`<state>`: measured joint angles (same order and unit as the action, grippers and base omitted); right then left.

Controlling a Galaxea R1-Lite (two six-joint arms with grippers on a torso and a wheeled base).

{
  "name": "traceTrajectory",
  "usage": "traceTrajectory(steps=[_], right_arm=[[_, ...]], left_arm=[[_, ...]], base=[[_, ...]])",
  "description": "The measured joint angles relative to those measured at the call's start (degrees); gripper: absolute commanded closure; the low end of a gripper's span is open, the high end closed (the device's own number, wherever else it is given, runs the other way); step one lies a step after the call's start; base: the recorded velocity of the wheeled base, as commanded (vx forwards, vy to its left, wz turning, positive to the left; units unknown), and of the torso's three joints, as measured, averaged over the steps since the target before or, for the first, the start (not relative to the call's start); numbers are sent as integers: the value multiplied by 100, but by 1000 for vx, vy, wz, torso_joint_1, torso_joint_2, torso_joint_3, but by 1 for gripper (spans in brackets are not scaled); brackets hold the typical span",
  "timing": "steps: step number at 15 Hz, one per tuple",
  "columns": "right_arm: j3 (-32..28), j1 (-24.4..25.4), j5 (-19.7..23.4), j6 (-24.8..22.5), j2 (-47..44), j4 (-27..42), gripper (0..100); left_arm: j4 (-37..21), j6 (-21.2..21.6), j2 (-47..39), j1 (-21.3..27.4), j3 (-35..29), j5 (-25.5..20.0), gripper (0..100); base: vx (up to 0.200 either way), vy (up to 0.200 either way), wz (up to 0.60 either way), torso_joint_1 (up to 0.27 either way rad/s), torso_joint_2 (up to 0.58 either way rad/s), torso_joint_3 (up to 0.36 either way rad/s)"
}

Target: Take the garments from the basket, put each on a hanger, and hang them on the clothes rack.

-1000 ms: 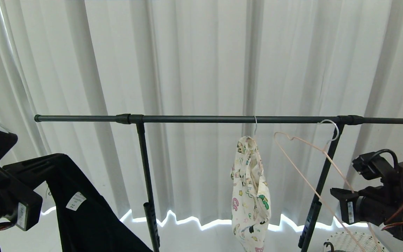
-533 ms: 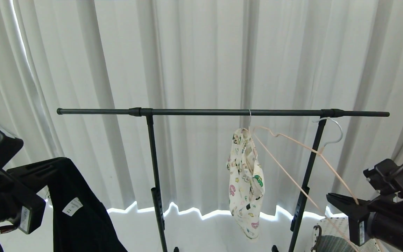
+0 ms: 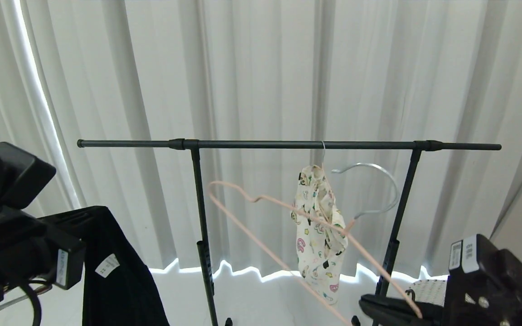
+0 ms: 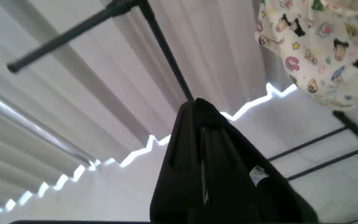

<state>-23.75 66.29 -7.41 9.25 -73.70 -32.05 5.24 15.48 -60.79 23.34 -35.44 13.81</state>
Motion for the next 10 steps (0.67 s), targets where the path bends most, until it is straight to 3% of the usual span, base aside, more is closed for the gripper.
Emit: traceTrajectory(steps=[2,3,10], right_arm=[[-199,755,-2,546,-306,38,100],[-277,936,-2,695,-435,38,100],[-478,1129,0,785,-848,44,100]], left_arm=[[1,-589,-444,9,-312,310,100],[4,-689,-602,13,-425,349,100],[0,-941,-1120,27,-610,382,100]], base=[[0,0,0,0,0,0],[0,0,0,0,0,0],[0,0,0,0,0,0]])
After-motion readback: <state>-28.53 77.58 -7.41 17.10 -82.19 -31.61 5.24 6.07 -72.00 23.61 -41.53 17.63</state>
